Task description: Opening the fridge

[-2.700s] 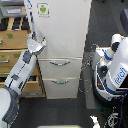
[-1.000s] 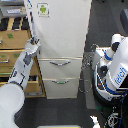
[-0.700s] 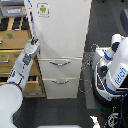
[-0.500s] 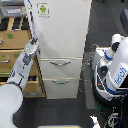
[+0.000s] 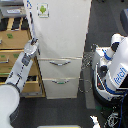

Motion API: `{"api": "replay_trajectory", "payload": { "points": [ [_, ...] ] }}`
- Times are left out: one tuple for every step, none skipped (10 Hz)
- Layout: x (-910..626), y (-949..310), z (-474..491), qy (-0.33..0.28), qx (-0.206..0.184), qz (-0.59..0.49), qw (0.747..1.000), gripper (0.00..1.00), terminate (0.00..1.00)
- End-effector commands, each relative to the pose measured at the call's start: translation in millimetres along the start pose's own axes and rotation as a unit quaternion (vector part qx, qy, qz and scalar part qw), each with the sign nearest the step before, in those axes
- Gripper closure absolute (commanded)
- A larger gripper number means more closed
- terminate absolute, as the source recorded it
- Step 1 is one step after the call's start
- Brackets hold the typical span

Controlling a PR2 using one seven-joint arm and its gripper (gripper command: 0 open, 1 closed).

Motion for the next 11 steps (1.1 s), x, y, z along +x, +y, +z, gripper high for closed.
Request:
{"api": "replay_trajectory", "payload": {
  "points": [
    [-315.0,-82.9,298.9,-0.167,-0.061,-0.222,0.959,1.00,0.00],
    [-471.5,-97.1,373.5,-0.207,-0.055,-0.280,0.936,1.00,0.00],
    [-547.5,-103.5,398.6,-0.225,-0.050,-0.298,0.926,1.00,0.00],
    [-711.9,-128.9,439.1,-0.256,-0.053,-0.329,0.907,1.00,0.00],
    [-835.5,-155.4,460.8,-0.276,-0.058,-0.368,0.886,1.00,0.00],
    [-920.1,-173.6,460.9,-0.308,-0.001,-0.380,0.872,1.00,0.00],
    [-945.6,-165.7,452.1,-0.327,0.025,-0.350,0.878,1.00,0.00],
    [-893.8,-138.6,431.4,-0.299,0.014,-0.323,0.898,1.00,0.00],
    [-785.0,-97.3,375.7,-0.241,-0.021,-0.299,0.923,0.00,0.00],
    [-727.4,-77.5,340.6,-0.212,-0.024,-0.276,0.937,0.00,0.00],
    [-586.0,-35.4,264.8,-0.155,-0.053,-0.223,0.961,0.00,0.00]
  ]
}}
